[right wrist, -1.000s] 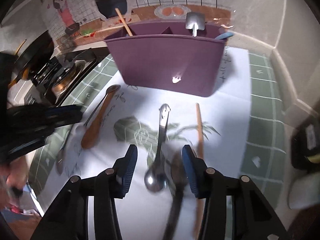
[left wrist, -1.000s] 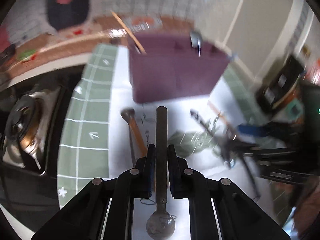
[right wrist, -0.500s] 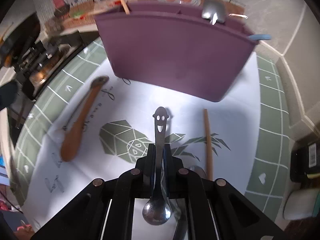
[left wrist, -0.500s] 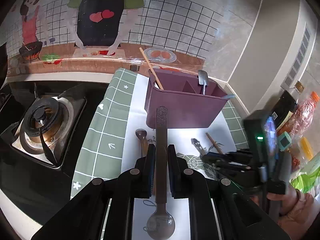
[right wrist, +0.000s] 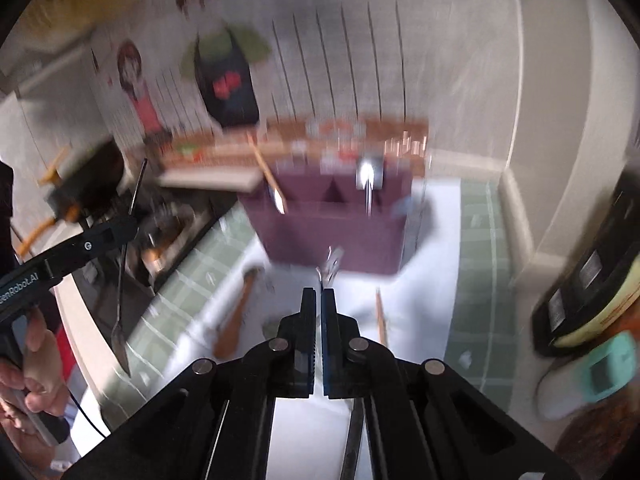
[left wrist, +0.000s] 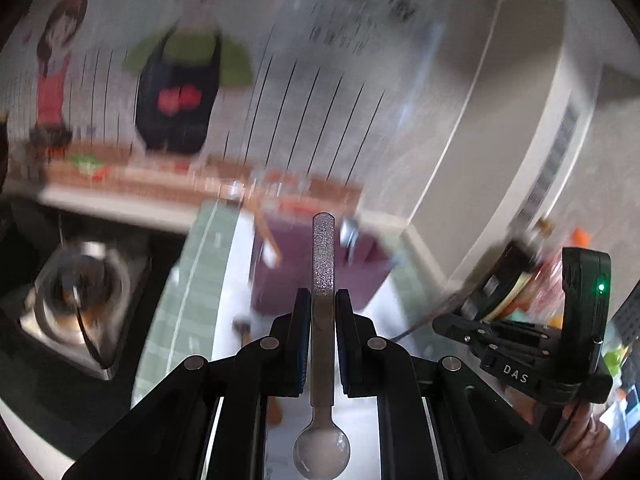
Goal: Organize utensils
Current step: 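Lift both spoons over the purple holder and drop them in with both grippers, then grasp a dark plastic spoon with the left gripper while the right grasps a metal spoon, then lift the dark spoon and metal spoon up over the purple holder with both grippers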
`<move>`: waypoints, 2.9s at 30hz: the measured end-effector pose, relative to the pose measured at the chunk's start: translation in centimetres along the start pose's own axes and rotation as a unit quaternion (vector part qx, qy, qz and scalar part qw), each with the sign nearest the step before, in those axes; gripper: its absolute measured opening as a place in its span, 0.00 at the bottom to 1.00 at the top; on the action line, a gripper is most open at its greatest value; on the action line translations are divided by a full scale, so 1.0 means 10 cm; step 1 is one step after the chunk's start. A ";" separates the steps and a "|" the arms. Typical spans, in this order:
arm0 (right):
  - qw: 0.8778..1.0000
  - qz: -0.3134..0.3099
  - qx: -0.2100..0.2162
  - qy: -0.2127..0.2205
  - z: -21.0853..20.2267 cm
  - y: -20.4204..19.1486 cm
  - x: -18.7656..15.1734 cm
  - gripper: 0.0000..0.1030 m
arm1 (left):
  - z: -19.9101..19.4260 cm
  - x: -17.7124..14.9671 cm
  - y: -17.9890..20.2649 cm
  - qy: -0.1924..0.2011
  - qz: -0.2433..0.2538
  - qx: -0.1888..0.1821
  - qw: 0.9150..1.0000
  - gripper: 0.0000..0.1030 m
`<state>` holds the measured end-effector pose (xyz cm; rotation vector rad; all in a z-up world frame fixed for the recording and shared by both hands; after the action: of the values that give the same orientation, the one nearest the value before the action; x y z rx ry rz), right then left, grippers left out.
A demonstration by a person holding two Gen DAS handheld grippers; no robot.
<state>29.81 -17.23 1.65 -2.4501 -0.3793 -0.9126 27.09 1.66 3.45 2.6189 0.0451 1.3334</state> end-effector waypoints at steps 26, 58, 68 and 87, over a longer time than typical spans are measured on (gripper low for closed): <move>0.976 -0.108 -0.025 -0.189 1.21 0.54 -0.37 0.65 | 0.24 0.09 -0.32 -0.012 0.002 0.041 0.999 0.12; 0.977 -0.079 -0.014 -0.200 1.64 0.40 -0.57 0.40 | 1.06 -0.86 -0.88 -0.194 0.024 0.100 0.976 0.14; 0.979 -0.059 -0.032 -0.191 1.43 0.43 -0.54 0.05 | 1.32 -0.86 -0.85 -0.220 0.040 0.093 0.970 0.45; 0.986 -0.029 -0.014 -0.166 0.92 0.43 -0.66 0.15 | 2.03 -0.88 -0.65 -0.240 0.123 0.157 0.950 0.33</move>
<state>31.66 -16.46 -10.35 -2.6325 -0.5592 -0.5312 38.60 3.57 -16.44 3.2410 -0.1607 0.7579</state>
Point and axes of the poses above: each gripper's, at about its wrist camera, not at the fingertips, and z roughly the way its jaws point, y to its right, x to its top, the point moved 4 cm from there along z, roughly the way its jaws point, and after that the axes turned 13 degrees about x, right-handed, at the moved point
